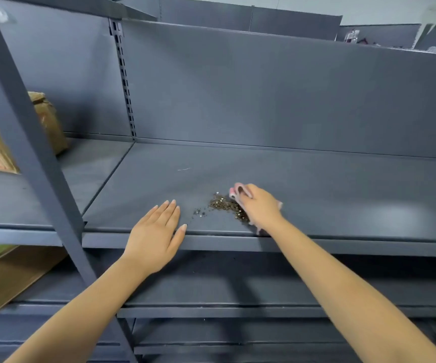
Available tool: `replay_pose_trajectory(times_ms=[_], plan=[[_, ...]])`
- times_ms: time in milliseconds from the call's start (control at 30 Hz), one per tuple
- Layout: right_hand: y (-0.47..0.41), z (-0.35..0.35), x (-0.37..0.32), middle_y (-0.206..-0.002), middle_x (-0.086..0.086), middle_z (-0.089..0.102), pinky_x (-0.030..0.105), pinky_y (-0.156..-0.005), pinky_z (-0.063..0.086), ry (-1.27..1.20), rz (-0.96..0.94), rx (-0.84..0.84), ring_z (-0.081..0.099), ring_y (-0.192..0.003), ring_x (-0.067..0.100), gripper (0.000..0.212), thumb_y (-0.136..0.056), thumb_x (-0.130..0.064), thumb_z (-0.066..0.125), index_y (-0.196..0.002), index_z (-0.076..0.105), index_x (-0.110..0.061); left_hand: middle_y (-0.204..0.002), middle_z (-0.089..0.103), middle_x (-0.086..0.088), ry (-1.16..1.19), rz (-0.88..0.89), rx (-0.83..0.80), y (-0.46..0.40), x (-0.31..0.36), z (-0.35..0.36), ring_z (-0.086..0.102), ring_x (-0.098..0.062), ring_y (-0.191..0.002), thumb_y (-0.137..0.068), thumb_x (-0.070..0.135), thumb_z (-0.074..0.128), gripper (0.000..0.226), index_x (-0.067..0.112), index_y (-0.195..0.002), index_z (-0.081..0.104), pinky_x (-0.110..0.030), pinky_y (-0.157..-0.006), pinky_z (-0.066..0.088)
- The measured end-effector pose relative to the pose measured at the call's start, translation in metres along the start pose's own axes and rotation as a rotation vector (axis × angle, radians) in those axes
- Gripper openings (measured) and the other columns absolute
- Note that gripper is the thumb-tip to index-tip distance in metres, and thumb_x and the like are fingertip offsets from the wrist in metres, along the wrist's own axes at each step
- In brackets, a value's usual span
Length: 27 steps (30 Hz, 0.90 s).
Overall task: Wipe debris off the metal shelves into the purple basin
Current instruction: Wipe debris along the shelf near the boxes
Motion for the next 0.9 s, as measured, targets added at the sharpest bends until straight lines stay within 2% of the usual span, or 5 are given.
replay_pose_trajectory(times_ms=[100,300,500,667,900], plan=[[-0.001,0.027,-0.035,-0.065,-0.003,0.048,0.026,-0.042,0.039,-0.107,-0.078,-0.057,0.054,-0.057,0.022,0.024,-0.098,-0.023,0.038,-0.076,0.048,-0.022,-0.116,0.067,-0.013,0.013,-0.011,0.021,0.0,-0.001,-0.002,0.065,-0.026,-0.108,-0.103,0.04,0.005,0.077,0.0,-0.11,0.07,-0.04,-0.09,0.051],[-0.012,0.009,-0.032,-0.102,0.015,0.063,0.034,-0.07,0.044,-0.33,-0.056,-0.055,0.06,-0.089,0.033,0.034,-0.1,-0.03,0.04,-0.112,0.059,-0.006,-0.12,0.066,-0.012,0.033,0.025,-0.009,0.0,-0.006,0.001,0.063,-0.025,-0.112,-0.103,0.042,0.007,0.074,0.001,-0.114,0.068,-0.042,-0.094,0.046],[-0.05,-0.027,0.015,-0.095,0.016,0.064,0.033,-0.065,0.039,-0.19,-0.023,0.047,0.056,-0.075,0.028,0.035,-0.101,-0.033,0.032,-0.098,0.058,-0.01,-0.147,0.041,-0.01,0.102,-0.012,-0.084,-0.007,-0.029,0.008,0.037,-0.022,-0.139,-0.088,0.064,-0.017,0.102,0.002,-0.138,0.047,-0.031,-0.115,0.017],[-0.066,0.001,0.008,-0.071,0.011,0.063,0.037,-0.082,0.044,-0.097,-0.02,-0.079,0.06,-0.07,0.03,0.038,-0.099,-0.033,0.032,-0.108,0.06,-0.009,-0.123,0.064,-0.015,0.029,-0.021,-0.06,-0.006,-0.029,0.009,0.061,-0.026,-0.116,-0.102,0.048,0.006,0.079,-0.001,-0.116,0.067,-0.041,-0.098,0.041],[-0.051,0.042,-0.049,-0.097,-0.008,0.067,0.028,-0.09,0.04,-0.36,-0.214,-0.354,0.059,-0.097,0.01,0.019,-0.098,-0.024,0.047,-0.092,0.062,-0.035,-0.121,0.065,-0.016,0.001,0.016,-0.034,-0.007,-0.028,0.008,0.062,-0.027,-0.113,-0.102,0.046,0.008,0.077,-0.001,-0.115,0.067,-0.042,-0.096,0.042]])
Point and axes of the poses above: each hand's wrist, its own y-axis away from the middle knuckle, its own z-axis out of the palm, x = y × z, the point moved 7 cm from there along -y, towards the middle knuckle
